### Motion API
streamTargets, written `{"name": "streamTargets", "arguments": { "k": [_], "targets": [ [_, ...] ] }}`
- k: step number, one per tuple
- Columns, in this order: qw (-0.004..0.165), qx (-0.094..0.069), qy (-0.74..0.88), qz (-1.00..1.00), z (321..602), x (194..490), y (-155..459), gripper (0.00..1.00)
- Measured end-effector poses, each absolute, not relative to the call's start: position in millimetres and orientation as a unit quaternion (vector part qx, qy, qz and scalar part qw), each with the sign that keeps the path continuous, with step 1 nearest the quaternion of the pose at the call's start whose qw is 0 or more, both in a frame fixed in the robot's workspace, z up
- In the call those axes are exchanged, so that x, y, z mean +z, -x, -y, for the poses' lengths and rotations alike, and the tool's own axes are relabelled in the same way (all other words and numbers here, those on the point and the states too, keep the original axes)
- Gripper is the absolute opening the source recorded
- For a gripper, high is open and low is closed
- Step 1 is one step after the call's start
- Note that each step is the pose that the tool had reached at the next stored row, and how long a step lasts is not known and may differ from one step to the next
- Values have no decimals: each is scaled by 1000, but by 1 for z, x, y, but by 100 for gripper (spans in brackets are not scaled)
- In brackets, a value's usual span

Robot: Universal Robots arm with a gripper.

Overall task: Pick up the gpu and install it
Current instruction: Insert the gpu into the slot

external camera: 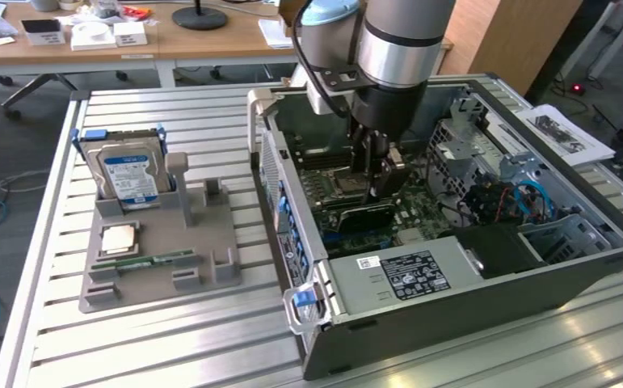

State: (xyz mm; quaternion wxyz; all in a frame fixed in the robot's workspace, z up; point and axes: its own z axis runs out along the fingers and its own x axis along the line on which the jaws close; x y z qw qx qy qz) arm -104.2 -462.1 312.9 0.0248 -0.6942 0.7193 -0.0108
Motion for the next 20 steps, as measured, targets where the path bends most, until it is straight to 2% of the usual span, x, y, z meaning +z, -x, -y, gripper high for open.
{"name": "streamTargets", "arguments": {
  "k": [20],
  "targets": [
    [25,-10,701,-713,453,313,97,64]
  ]
}}
